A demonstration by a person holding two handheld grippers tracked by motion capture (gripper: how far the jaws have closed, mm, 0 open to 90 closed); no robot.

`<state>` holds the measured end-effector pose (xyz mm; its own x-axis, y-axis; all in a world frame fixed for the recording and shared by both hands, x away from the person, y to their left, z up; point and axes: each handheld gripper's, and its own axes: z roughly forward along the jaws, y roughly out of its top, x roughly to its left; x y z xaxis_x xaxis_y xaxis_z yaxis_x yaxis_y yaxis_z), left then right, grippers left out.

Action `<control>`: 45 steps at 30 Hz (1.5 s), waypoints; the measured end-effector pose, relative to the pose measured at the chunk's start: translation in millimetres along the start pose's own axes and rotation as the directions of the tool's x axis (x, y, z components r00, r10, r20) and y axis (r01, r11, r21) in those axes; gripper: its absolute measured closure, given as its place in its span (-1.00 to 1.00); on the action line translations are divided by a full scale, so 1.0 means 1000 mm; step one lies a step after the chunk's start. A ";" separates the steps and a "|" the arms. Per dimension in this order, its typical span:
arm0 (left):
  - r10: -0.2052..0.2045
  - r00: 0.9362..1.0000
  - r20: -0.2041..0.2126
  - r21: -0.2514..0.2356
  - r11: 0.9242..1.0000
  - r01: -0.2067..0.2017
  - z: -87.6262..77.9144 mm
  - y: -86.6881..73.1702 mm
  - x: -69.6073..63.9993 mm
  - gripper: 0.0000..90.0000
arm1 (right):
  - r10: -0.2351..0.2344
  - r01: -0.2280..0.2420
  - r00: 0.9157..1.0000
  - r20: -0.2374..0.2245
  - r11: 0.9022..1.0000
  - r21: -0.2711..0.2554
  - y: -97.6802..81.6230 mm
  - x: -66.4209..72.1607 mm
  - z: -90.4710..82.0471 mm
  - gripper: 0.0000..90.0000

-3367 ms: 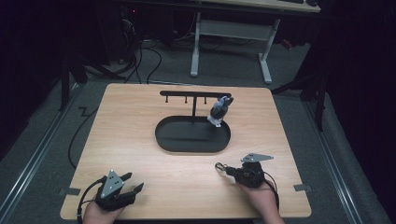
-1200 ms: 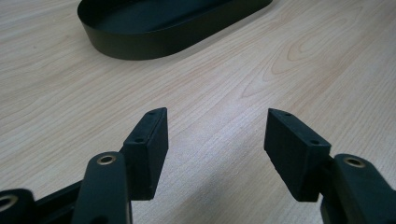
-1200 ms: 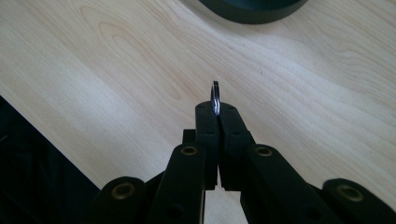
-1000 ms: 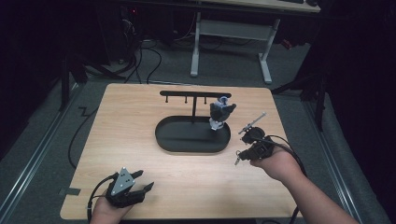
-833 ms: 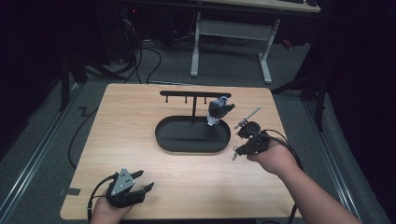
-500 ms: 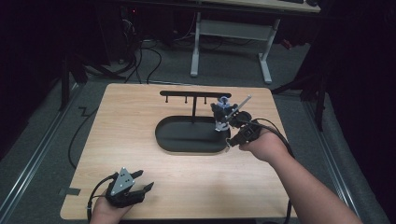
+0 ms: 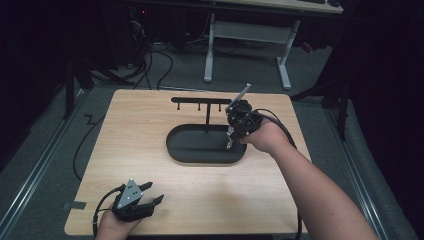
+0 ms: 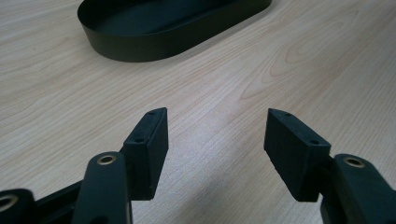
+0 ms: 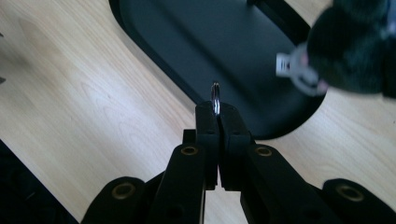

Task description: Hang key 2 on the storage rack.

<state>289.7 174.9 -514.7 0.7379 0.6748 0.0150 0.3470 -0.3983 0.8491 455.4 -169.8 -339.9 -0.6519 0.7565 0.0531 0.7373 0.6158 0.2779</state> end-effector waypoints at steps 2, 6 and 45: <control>0.000 1.000 -0.001 0.003 1.000 0.000 0.000 0.000 0.000 -0.10 | 0.003 -0.003 1.000 0.001 1.000 0.000 0.007 0.001 0.001 0.97; -0.005 1.000 -0.005 0.000 1.000 0.005 -0.001 -0.001 0.002 -0.10 | -0.023 0.023 1.000 -0.004 1.000 -0.011 0.020 -0.001 0.003 0.97; -0.003 1.000 -0.018 0.007 1.000 0.003 -0.006 -0.004 0.001 -0.10 | 0.054 -0.054 0.999 -0.008 0.995 -0.080 0.066 -0.031 -0.006 0.97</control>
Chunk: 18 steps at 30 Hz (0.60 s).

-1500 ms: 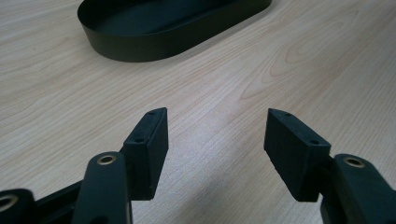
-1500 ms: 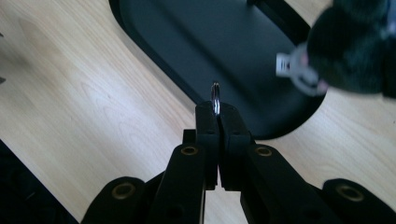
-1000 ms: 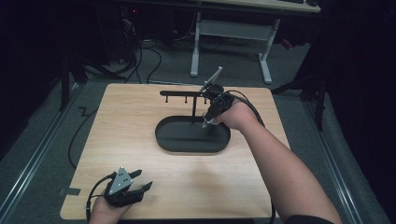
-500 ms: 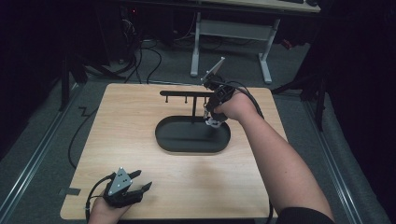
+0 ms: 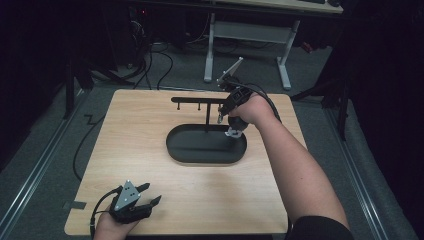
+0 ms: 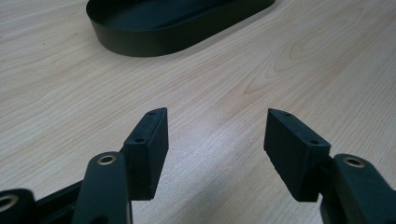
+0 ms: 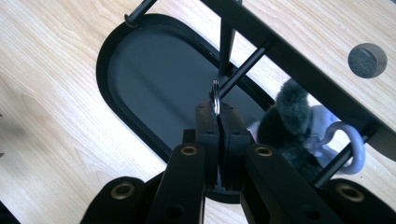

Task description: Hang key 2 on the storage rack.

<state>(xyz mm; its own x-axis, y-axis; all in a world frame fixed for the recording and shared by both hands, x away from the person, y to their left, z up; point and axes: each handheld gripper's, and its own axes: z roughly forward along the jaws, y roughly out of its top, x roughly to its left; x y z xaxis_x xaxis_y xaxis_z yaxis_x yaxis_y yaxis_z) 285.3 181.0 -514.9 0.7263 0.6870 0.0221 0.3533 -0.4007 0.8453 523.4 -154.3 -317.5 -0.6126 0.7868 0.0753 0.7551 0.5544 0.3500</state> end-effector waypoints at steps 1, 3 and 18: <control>0.000 1.000 0.003 0.005 1.000 0.000 0.000 0.000 0.000 -0.10 | 0.007 -0.007 1.000 -0.002 1.000 -0.003 0.000 -0.001 0.000 0.97; 0.000 1.000 0.003 0.003 1.000 0.000 0.000 0.000 0.000 -0.10 | 0.009 -0.009 1.000 -0.011 1.000 -0.004 0.000 -0.003 0.000 0.97; 0.004 1.000 0.002 -0.001 1.000 -0.004 -0.001 0.000 -0.001 -0.10 | 0.043 -0.040 0.997 0.066 0.998 -0.049 0.008 -0.010 0.007 0.84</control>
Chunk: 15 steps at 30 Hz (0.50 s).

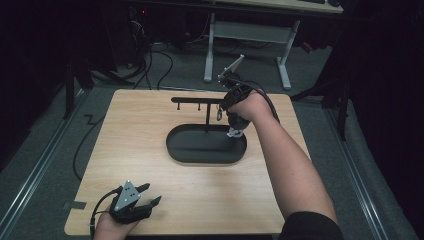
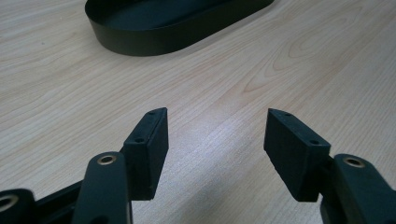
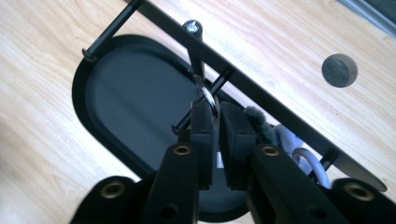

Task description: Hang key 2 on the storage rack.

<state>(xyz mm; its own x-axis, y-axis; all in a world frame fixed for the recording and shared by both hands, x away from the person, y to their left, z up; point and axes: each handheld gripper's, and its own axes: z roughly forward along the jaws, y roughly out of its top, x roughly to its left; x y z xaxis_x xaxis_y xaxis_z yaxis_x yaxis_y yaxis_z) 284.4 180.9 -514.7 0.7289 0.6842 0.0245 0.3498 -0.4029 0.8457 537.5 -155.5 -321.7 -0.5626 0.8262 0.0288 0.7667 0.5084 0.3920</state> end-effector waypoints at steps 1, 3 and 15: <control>0.001 1.000 0.000 0.000 1.000 -0.001 0.000 0.000 0.000 -0.10 | 0.005 -0.005 1.000 0.005 1.000 -0.009 0.000 0.000 -0.001 0.83; 0.001 1.000 0.002 0.003 1.000 -0.001 0.000 0.000 0.000 -0.10 | 0.007 -0.007 1.000 0.002 1.000 -0.020 -0.001 0.001 -0.003 0.80; 0.007 1.000 0.005 0.011 1.000 -0.007 0.002 0.001 -0.002 -0.10 | 0.004 -0.007 1.000 -0.024 0.995 -0.105 -0.027 0.011 -0.023 0.52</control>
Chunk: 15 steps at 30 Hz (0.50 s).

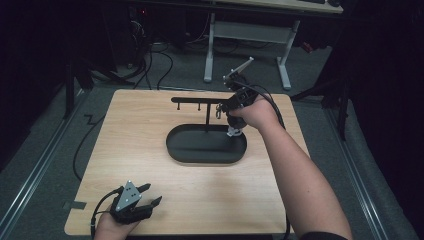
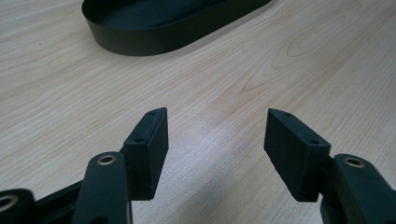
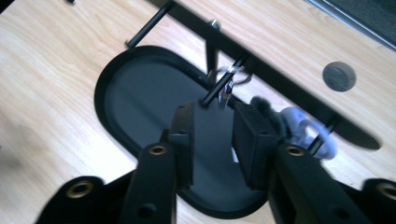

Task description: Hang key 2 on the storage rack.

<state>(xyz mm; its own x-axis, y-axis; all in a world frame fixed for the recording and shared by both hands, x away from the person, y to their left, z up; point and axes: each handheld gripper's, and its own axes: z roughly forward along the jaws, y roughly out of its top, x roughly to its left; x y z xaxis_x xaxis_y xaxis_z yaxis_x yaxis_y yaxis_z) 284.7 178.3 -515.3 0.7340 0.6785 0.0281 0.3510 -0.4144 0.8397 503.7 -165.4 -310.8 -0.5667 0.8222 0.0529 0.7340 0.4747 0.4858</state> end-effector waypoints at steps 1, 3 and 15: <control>-0.001 1.000 0.002 0.001 1.000 0.001 0.000 0.000 0.000 -0.10 | -0.008 0.008 1.000 -0.005 1.000 -0.002 -0.004 0.001 0.000 0.52; -0.004 1.000 0.004 0.001 1.000 0.004 0.001 0.000 0.000 -0.10 | -0.014 0.014 1.000 -0.007 1.000 -0.008 -0.010 0.003 0.001 0.49; -0.030 0.999 0.022 0.003 1.000 0.030 0.004 -0.002 0.004 -0.10 | -0.036 0.034 0.999 -0.032 0.996 -0.081 -0.046 0.011 0.012 0.31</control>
<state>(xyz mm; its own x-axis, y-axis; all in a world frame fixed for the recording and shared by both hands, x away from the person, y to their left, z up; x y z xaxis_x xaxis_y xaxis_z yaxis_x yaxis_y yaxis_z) 289.0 179.2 -518.6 0.7358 0.6771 -0.0096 0.3751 -0.3957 0.8383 468.1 -175.0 -343.1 -0.6048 0.7938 0.0633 0.6819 0.4752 0.5560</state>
